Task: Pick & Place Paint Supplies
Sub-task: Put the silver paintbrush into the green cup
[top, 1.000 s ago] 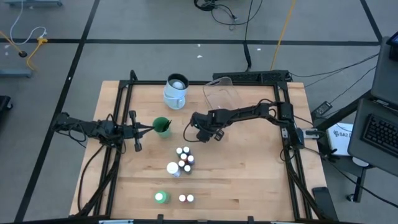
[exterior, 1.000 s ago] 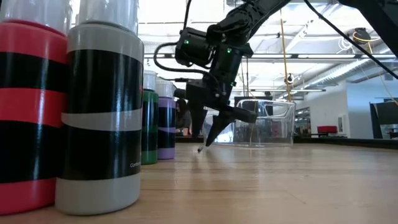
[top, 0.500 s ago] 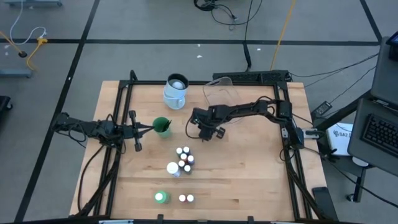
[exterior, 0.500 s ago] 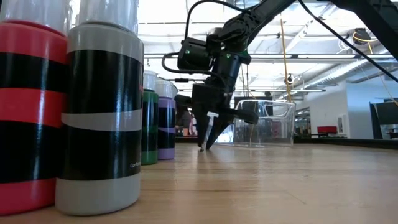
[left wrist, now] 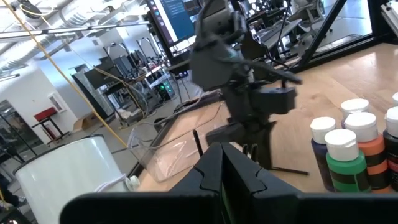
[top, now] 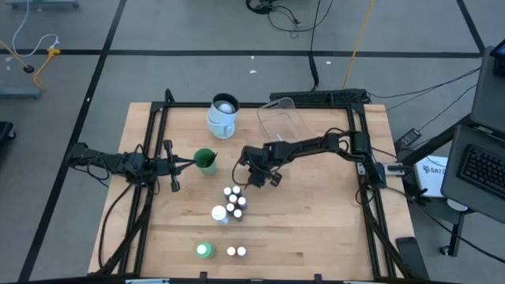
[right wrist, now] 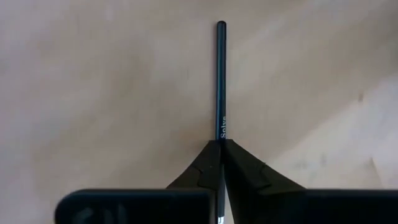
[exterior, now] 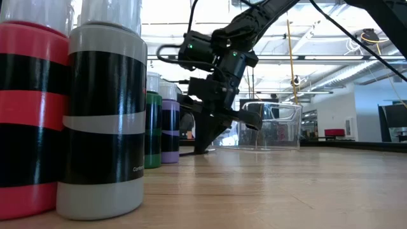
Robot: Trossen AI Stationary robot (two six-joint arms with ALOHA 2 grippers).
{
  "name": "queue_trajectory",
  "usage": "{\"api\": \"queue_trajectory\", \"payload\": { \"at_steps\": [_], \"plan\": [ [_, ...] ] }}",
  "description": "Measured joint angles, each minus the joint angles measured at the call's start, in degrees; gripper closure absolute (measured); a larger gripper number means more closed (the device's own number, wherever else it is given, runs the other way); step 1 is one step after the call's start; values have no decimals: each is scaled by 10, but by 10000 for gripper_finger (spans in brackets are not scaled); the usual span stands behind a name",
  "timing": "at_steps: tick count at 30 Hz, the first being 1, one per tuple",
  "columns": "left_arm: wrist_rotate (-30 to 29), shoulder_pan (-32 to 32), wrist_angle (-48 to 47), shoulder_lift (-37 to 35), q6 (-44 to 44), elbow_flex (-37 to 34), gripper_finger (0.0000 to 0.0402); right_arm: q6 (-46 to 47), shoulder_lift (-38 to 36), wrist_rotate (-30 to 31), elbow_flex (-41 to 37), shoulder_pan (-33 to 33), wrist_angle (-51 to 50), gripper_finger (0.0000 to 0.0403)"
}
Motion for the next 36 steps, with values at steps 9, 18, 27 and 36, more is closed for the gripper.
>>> {"api": "queue_trajectory", "payload": {
  "at_steps": [9,18,27,36],
  "plan": [
    [0,0,3,0,-6,0,396,174,-1,11,-35,55,-6,397],
    [1,0,8,0,-2,-1,396,393,-4,11,-35,92,-65,397],
    [4,0,19,0,32,-2,396,584,-5,58,-35,125,-92,397],
    [56,0,47,0,60,-2,396,572,-14,118,-37,127,-70,400]
  ]
}}
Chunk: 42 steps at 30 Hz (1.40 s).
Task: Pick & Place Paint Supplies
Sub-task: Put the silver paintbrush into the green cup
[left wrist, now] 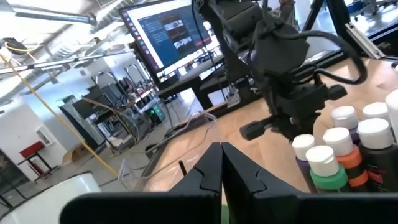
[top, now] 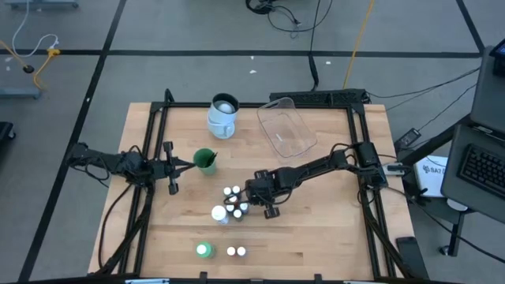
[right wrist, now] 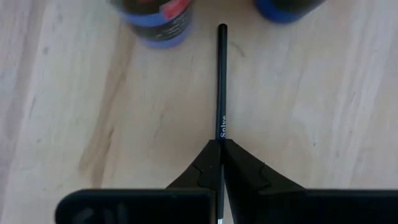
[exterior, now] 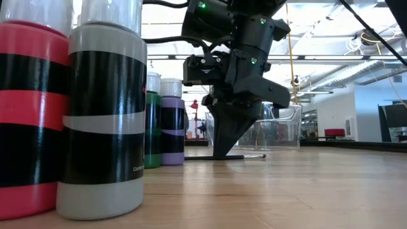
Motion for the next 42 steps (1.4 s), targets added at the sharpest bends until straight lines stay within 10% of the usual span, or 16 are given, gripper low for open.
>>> {"api": "queue_trajectory", "payload": {
  "at_steps": [25,42],
  "plan": [
    [3,0,1,0,-21,2,396,69,-11,-83,-16,-54,-23,401],
    [3,0,-5,0,-21,2,396,226,-122,-64,-221,18,154,401]
  ]
}}
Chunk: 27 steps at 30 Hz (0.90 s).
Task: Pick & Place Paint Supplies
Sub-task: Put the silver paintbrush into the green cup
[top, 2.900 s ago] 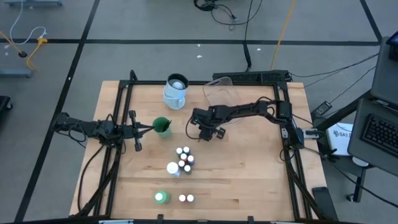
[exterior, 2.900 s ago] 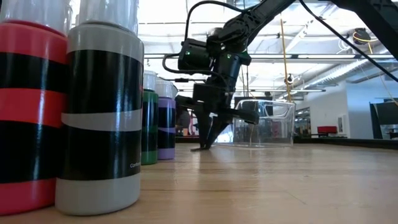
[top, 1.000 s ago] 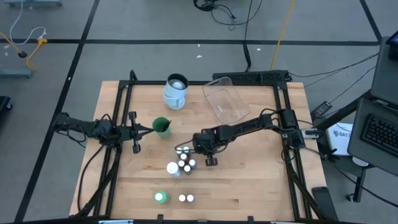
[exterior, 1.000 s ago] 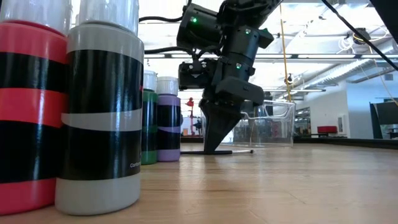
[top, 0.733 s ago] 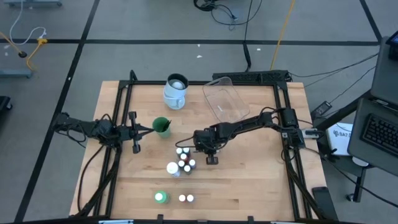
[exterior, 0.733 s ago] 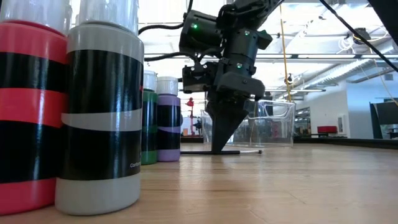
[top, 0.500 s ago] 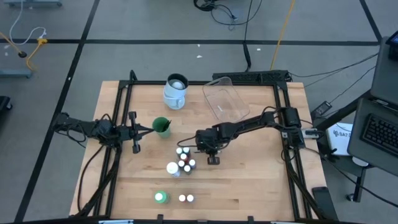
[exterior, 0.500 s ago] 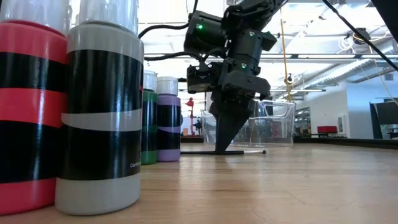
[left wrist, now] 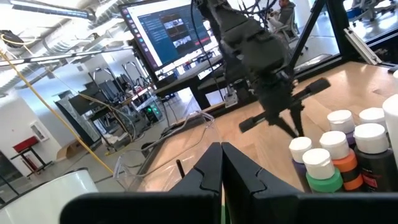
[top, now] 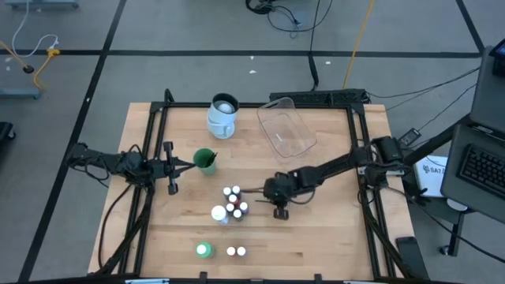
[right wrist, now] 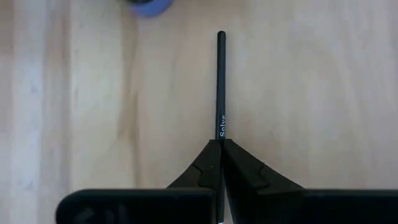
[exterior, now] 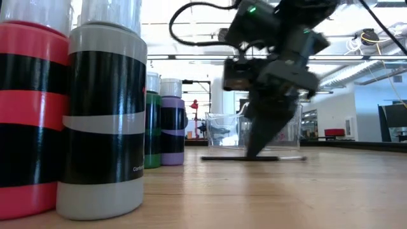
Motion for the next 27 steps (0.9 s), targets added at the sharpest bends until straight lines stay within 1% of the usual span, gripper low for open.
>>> {"api": "queue_trajectory", "payload": {
  "at_steps": [5,9,11,16,27],
  "plan": [
    [0,0,0,0,-5,0,396,70,-19,28,-3,51,-69,401],
    [0,0,0,0,-9,0,396,98,-22,48,-4,79,-71,401],
    [0,0,0,0,-9,0,396,103,-22,60,-5,82,-64,401],
    [0,0,0,0,-7,0,396,101,-35,57,-8,83,-59,394],
    [0,0,0,0,3,0,396,93,-106,52,-9,84,-48,347]
  ]
}}
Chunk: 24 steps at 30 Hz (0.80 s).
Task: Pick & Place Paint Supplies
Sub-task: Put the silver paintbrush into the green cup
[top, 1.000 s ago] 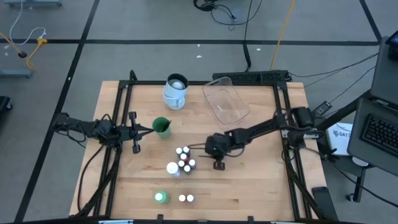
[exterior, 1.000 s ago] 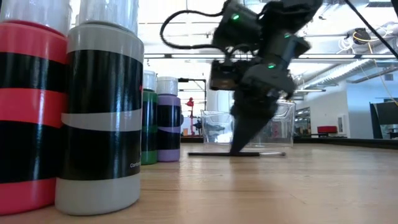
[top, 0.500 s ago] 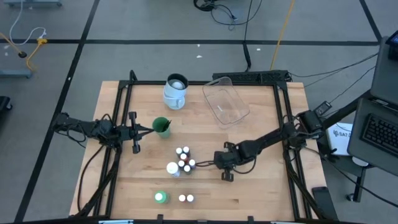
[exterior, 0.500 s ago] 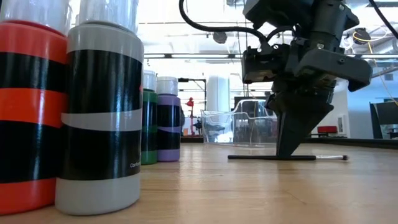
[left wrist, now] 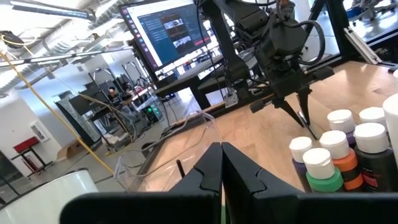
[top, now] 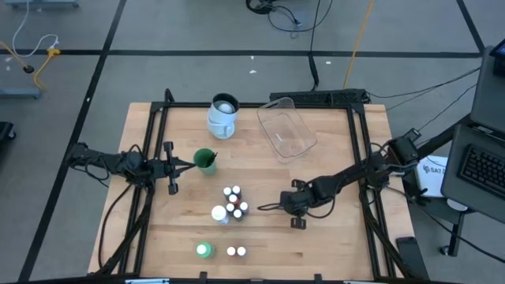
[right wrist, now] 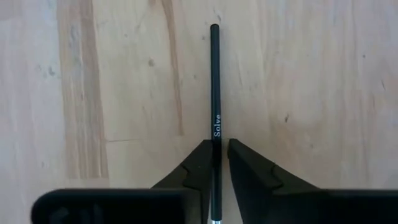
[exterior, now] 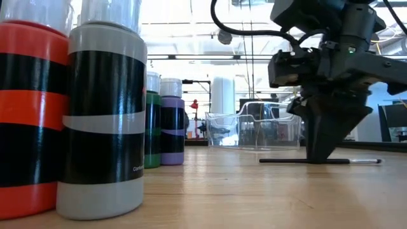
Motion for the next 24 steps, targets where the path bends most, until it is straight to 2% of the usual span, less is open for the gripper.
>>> {"api": "queue_trajectory", "payload": {
  "at_steps": [7,17,24],
  "plan": [
    [0,0,1,0,3,0,396,-16,-6,-1,0,7,15,317],
    [1,0,1,0,3,0,396,-26,-10,-14,4,5,21,234],
    [1,0,1,0,2,0,396,-20,-55,-9,15,7,-1,221]
  ]
}}
